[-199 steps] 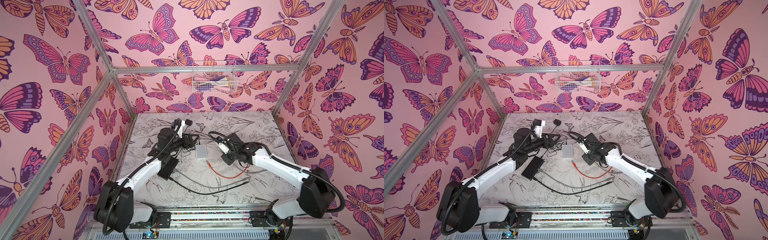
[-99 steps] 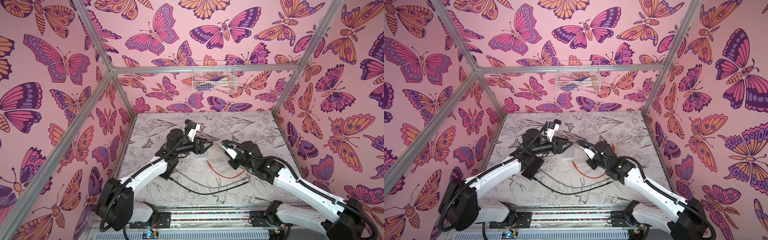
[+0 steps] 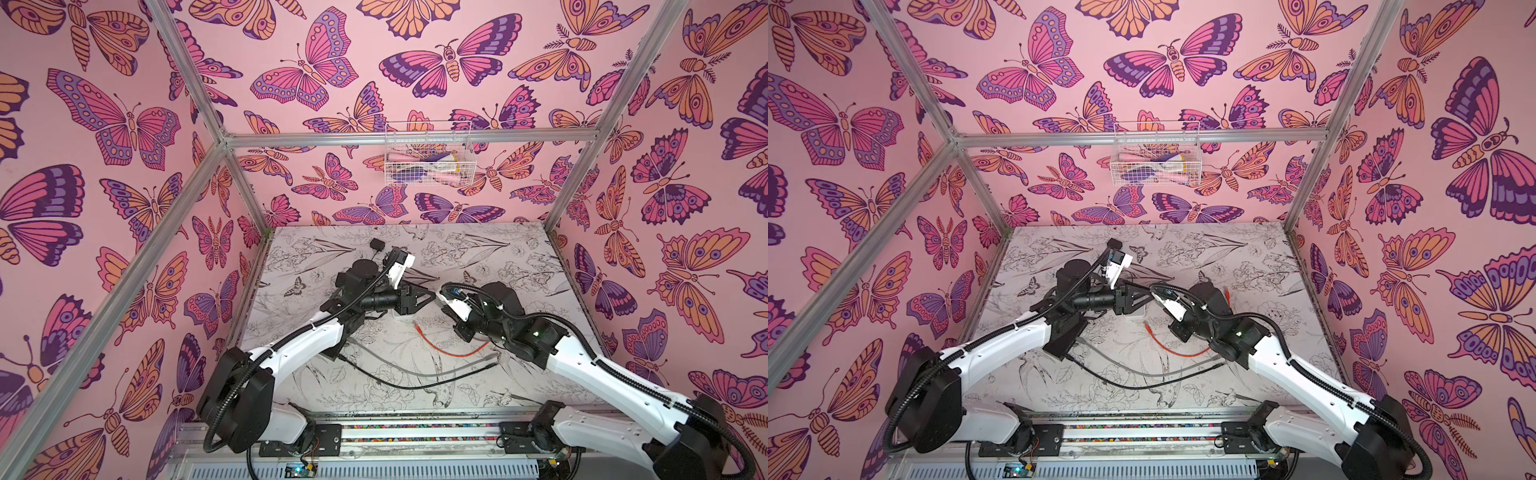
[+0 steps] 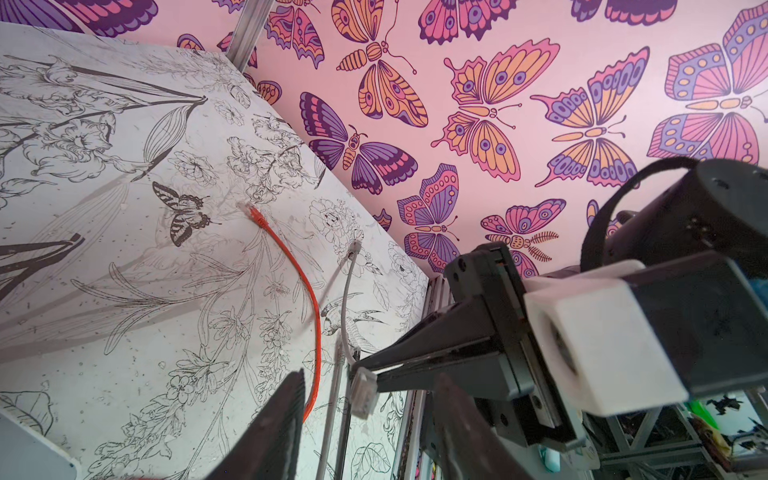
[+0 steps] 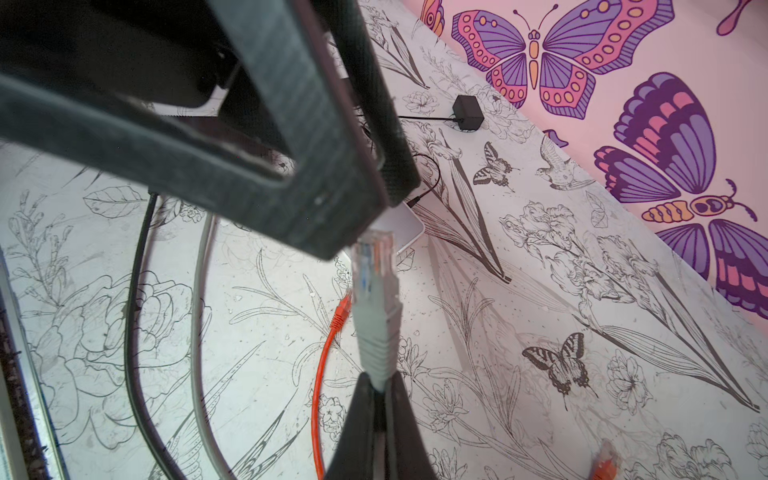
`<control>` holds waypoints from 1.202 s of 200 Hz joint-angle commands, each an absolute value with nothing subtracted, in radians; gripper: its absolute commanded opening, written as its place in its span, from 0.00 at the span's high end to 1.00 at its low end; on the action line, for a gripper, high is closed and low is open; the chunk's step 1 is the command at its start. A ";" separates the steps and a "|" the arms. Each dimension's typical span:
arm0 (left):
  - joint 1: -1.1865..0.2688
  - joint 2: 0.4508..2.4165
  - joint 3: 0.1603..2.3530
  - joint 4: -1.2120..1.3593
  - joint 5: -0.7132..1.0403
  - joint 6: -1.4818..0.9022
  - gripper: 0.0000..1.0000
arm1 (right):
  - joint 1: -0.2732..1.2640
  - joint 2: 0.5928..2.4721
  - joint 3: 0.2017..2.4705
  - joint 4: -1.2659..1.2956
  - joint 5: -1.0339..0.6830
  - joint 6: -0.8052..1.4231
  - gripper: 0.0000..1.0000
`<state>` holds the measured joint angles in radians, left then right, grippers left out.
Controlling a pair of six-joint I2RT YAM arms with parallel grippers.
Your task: Insert the plug into the switch port
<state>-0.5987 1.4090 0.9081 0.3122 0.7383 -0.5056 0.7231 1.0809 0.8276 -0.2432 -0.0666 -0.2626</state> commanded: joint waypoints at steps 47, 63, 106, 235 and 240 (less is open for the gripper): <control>-0.616 1.433 0.920 0.265 0.749 -0.468 0.69 | 0.732 1.106 0.888 -0.253 -0.101 -0.282 1.00; -0.620 1.433 0.917 0.254 0.738 -0.461 0.77 | 0.732 1.111 0.889 -0.252 -0.103 -0.281 1.00; -0.619 1.438 0.920 0.248 0.712 -0.456 0.93 | 0.730 1.109 0.891 -0.251 -0.112 -0.278 1.00; -0.618 1.446 0.931 0.248 0.667 -0.472 1.00 | 0.731 1.139 0.873 -0.205 -0.087 -0.316 0.61; -0.619 1.445 0.931 0.249 0.667 -0.472 1.00 | 0.731 1.142 0.876 -0.205 -0.085 -0.319 0.64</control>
<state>-0.6159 1.4422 0.9119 0.2523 0.6788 -0.4755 0.7235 1.1259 0.8295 -0.1986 -0.0681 -0.2943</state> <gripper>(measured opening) 0.097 0.398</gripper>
